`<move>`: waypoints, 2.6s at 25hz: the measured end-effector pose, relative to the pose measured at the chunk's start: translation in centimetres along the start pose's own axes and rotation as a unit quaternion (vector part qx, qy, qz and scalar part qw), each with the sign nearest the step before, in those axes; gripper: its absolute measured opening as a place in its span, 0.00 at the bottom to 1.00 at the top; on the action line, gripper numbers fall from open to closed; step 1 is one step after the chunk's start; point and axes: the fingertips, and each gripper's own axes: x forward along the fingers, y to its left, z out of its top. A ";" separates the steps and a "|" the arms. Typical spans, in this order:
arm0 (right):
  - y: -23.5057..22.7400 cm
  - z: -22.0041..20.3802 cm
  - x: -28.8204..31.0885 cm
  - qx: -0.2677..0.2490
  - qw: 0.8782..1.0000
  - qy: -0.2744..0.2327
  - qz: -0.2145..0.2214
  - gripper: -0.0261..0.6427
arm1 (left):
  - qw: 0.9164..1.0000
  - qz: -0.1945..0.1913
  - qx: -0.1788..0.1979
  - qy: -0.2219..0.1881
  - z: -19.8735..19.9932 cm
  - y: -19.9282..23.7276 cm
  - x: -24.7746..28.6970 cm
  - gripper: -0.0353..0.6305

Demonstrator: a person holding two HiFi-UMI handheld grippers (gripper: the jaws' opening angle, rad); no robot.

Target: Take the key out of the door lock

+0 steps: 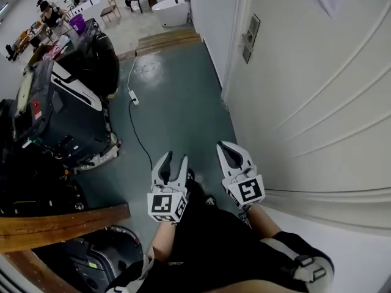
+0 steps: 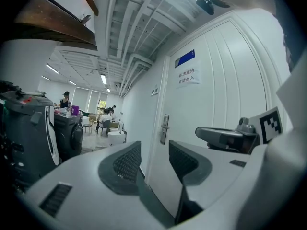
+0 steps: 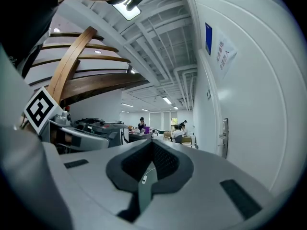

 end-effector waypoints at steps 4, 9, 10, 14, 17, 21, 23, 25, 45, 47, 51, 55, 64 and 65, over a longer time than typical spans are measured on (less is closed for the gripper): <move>-1.5 -0.1 0.2 -0.002 1.000 0.002 -0.019 0.05 | 1.000 -0.024 -0.003 0.000 0.1 -0.8 2.1 0.30; -3.3 0.0 2.4 0.001 0.999 -0.001 -0.033 0.05 | 0.999 -0.038 0.000 -0.002 0.7 0.3 4.8 0.30; -3.7 0.1 3.2 0.000 0.999 -0.003 -0.034 0.05 | 0.999 -0.039 0.001 -0.003 0.8 0.9 5.5 0.30; -4.7 0.3 7.0 -0.001 1.000 -0.006 -0.027 0.05 | 0.999 -0.037 0.002 -0.014 2.2 3.5 8.8 0.30; -5.1 0.6 10.1 -0.002 1.000 0.009 -0.022 0.05 | 0.999 -0.041 0.005 -0.017 3.1 5.3 11.2 0.30; -5.8 1.2 14.1 -0.003 1.000 0.002 -0.024 0.05 | 0.999 -0.048 0.005 -0.009 4.1 8.0 13.9 0.30; -6.4 1.3 15.9 -0.006 1.000 -0.006 -0.025 0.05 | 0.999 -0.047 0.003 -0.009 4.5 9.5 15.3 0.30; -7.0 1.1 17.6 -0.007 1.000 -0.004 -0.028 0.05 | 0.999 -0.048 0.000 -0.008 4.6 10.8 16.7 0.30; -4.0 0.0 30.3 -0.012 1.000 0.012 -0.001 0.05 | 0.999 -0.043 -0.018 -0.008 5.9 21.5 20.3 0.30; -4.3 0.5 31.0 -0.013 1.000 0.013 0.001 0.05 | 0.999 -0.039 -0.020 -0.007 6.0 22.0 20.7 0.30; -5.7 0.3 32.7 -0.005 1.000 0.009 0.005 0.05 | 0.999 -0.029 -0.017 -0.007 6.5 23.0 22.0 0.30; -7.0 0.7 35.8 -0.012 1.000 0.000 0.015 0.05 | 1.000 -0.019 -0.012 -0.009 7.0 24.7 24.2 0.30; -13.2 0.2 41.5 -0.004 1.000 -0.005 0.017 0.05 | 1.000 -0.028 -0.009 -0.003 7.8 25.8 33.0 0.30; -14.3 0.4 41.9 -0.003 1.000 -0.005 0.013 0.05 | 0.999 -0.033 -0.009 -0.001 8.0 25.5 34.3 0.30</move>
